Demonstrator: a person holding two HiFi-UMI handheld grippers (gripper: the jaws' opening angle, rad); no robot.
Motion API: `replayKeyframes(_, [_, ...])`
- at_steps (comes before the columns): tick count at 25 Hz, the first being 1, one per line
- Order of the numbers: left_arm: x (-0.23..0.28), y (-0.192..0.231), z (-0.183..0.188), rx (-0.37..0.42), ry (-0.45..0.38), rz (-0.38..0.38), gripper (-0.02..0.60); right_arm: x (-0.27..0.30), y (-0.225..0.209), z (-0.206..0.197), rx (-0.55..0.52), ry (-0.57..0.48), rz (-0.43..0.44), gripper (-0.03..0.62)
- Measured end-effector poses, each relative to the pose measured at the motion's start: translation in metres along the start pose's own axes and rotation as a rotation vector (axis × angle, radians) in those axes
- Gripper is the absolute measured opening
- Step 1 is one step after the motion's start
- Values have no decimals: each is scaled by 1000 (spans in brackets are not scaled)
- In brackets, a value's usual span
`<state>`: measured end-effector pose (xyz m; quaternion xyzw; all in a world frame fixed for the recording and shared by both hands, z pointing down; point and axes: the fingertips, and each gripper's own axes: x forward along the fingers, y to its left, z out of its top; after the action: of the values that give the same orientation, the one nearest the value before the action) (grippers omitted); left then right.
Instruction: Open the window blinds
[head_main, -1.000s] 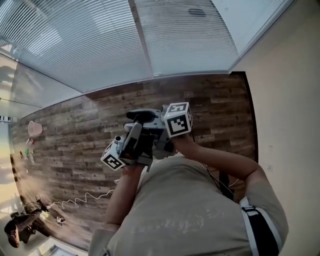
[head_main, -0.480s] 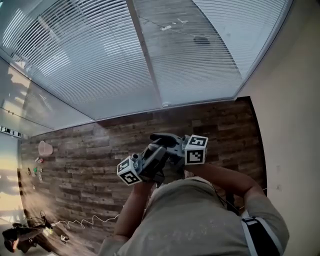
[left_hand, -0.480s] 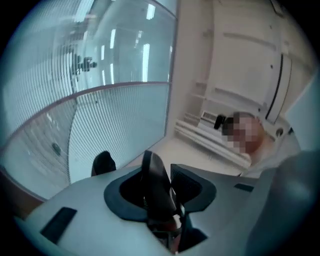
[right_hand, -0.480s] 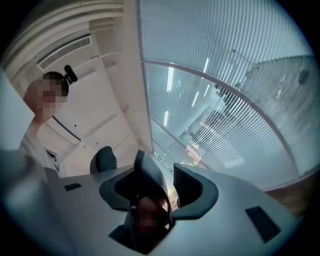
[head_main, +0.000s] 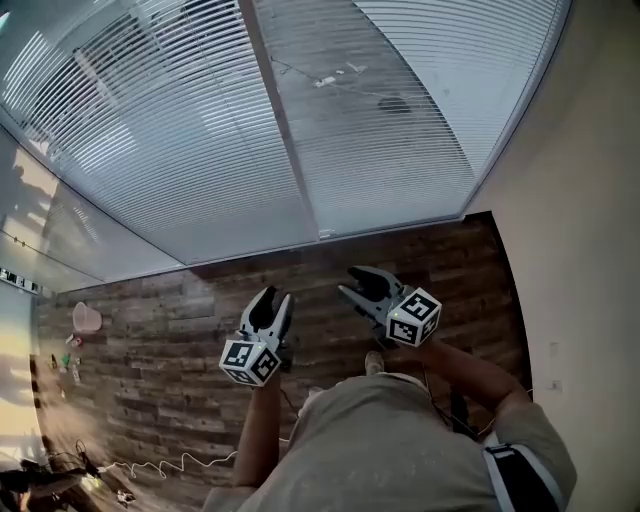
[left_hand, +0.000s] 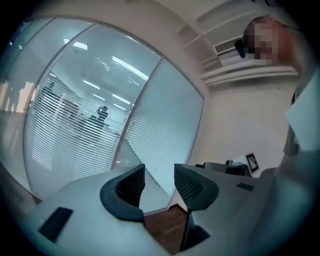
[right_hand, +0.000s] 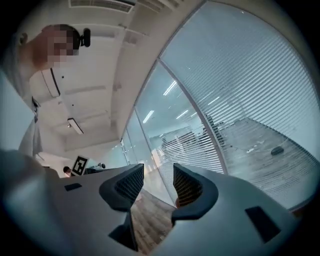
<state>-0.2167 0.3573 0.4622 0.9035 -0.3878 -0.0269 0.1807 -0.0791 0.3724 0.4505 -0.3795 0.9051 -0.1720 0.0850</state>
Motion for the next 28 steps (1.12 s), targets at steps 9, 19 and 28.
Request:
replayKeyframes(9, [6,-1,-36,37,124,61,179,-10,-7,-11,-103,50,-65,189])
replayKeyframes(19, [8,-15,-44,-7,147,32,179,-22,0,-20,-168,106,-49,107])
replayKeyframes(28, [38,-55,-45,-192,108,-78,183,-43,-10,-16,-95,99,-38,106])
